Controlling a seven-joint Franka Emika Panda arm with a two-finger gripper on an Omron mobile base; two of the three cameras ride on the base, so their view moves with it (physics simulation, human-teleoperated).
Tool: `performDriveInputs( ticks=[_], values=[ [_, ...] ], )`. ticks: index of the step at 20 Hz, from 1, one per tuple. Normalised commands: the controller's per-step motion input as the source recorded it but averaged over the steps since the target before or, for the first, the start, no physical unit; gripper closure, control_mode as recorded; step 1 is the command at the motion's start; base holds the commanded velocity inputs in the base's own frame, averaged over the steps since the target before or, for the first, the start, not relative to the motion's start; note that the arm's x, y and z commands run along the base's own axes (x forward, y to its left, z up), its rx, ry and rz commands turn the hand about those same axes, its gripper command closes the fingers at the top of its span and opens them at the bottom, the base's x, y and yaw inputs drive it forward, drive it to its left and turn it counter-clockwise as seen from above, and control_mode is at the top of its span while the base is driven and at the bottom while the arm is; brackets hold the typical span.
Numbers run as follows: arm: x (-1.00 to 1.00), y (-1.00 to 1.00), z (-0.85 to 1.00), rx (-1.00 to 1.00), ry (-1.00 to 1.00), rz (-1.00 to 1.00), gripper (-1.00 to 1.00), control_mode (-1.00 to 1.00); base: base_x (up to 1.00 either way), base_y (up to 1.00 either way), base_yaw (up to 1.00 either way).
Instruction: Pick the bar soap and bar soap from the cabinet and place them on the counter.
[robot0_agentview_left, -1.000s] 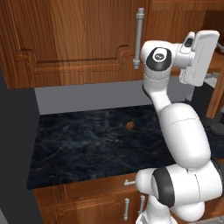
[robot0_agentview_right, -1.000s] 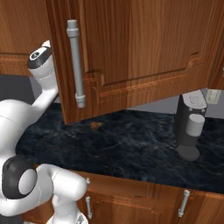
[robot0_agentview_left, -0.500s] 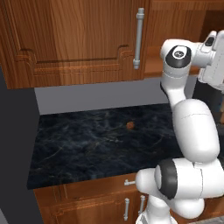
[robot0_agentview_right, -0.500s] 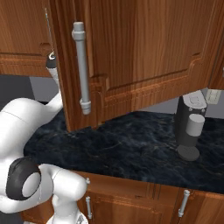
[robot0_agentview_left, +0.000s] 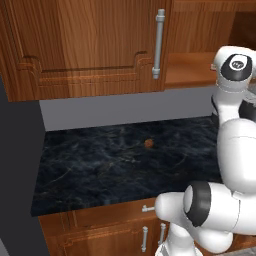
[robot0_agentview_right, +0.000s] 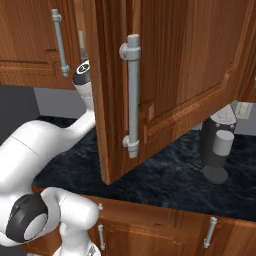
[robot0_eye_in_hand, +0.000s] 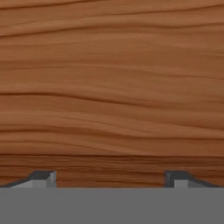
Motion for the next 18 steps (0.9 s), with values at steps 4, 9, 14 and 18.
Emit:
performDriveInputs(
  ticks=[4, 9, 14, 18],
  values=[
    [-0.35, -0.73, 0.00, 0.00, 0.00, -0.04, -1.00, -1.00, 0.00, 0.00, 0.00],
    [-0.14, -0.64, 0.00, 0.01, 0.00, -0.02, -1.00, -1.00, 0.00, 0.00, 0.00],
    [-0.10, -0.28, 0.04, 0.08, 0.00, 0.00, -1.00, -1.00, 0.00, 0.00, 0.00],
    [-0.24, -0.12, 0.08, 0.07, -0.04, 0.00, -1.00, -1.00, 0.00, 0.00, 0.00]
  ],
)
